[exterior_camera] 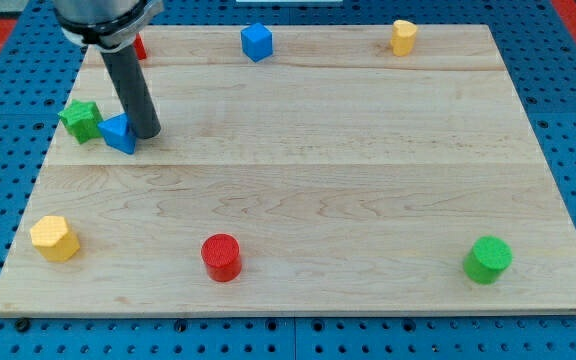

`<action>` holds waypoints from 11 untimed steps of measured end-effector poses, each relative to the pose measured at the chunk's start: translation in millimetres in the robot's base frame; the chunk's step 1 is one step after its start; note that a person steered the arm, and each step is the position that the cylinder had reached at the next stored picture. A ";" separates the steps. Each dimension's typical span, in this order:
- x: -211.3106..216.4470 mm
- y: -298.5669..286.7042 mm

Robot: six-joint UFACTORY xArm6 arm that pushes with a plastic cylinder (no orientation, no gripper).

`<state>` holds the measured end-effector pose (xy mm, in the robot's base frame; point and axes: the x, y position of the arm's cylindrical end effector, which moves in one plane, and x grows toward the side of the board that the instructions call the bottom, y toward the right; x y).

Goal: Move the blue cube slightly towards the green star

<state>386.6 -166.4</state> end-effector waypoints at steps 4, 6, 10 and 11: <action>-134.6 191.7; -193.6 176.9; -126.0 114.1; -151.2 124.3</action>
